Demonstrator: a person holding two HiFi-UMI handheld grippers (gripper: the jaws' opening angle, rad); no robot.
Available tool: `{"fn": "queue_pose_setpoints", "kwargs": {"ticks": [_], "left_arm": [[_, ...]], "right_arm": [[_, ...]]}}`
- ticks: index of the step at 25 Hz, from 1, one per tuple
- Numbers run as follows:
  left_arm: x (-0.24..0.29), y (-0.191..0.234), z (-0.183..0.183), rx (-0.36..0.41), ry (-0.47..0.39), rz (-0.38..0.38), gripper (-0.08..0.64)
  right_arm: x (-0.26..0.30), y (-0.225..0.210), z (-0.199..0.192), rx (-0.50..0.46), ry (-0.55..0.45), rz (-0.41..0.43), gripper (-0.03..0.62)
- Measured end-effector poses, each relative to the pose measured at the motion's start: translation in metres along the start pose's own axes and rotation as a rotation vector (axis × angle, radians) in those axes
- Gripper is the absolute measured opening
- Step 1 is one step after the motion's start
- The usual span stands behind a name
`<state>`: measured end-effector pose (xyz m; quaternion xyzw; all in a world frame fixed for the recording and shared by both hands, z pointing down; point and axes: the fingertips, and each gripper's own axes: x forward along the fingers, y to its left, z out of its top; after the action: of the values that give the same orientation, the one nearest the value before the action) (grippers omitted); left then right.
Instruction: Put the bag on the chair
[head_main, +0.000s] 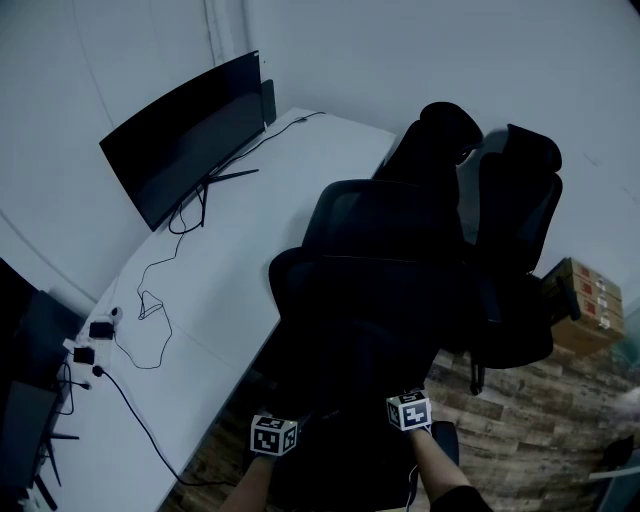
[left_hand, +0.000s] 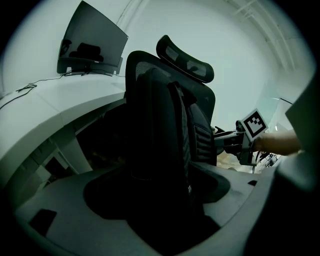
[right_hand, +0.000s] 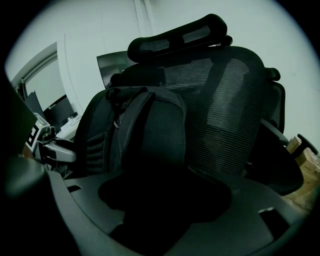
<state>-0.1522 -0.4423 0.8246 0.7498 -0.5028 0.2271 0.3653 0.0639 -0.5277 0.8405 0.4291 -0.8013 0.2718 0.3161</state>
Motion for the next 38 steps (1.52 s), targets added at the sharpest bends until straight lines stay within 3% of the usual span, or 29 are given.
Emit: {"fn": "queue_pose_setpoints", "kwargs": {"ticks": [8,13,18,25,27,28,34,38], "left_arm": [[-0.017,-0.003,0.004,0.014,-0.026,0.012,0.368],[-0.038,-0.007,0.016,0.022,-0.084,0.024,0.368],[-0.067,-0.006,0.024,0.014,-0.156,0.06,0.367],[-0.113,-0.022,0.02,0.036,-0.212,0.003,0.357],[-0.128,-0.028,0.017,0.049,-0.231,-0.011,0.305],[-0.136,-0.031,0.016,0.058,-0.24,-0.018,0.269],[-0.183,-0.048,0.002,0.113,-0.289,-0.06,0.193],[-0.216,-0.053,-0.009,0.156,-0.324,-0.06,0.103]], "right_arm": [[-0.021,0.003,-0.003,0.067,-0.026,-0.004,0.252],[-0.044,0.02,0.01,0.106,-0.101,0.009,0.252],[-0.078,0.038,0.023,0.113,-0.194,-0.033,0.25],[-0.129,0.083,0.024,0.112,-0.292,-0.052,0.234],[-0.145,0.095,0.022,0.105,-0.319,-0.069,0.141],[-0.153,0.101,0.02,0.103,-0.332,-0.074,0.129],[-0.197,0.146,0.007,0.108,-0.387,-0.087,0.094],[-0.225,0.174,-0.005,0.121,-0.419,-0.104,0.081]]}}
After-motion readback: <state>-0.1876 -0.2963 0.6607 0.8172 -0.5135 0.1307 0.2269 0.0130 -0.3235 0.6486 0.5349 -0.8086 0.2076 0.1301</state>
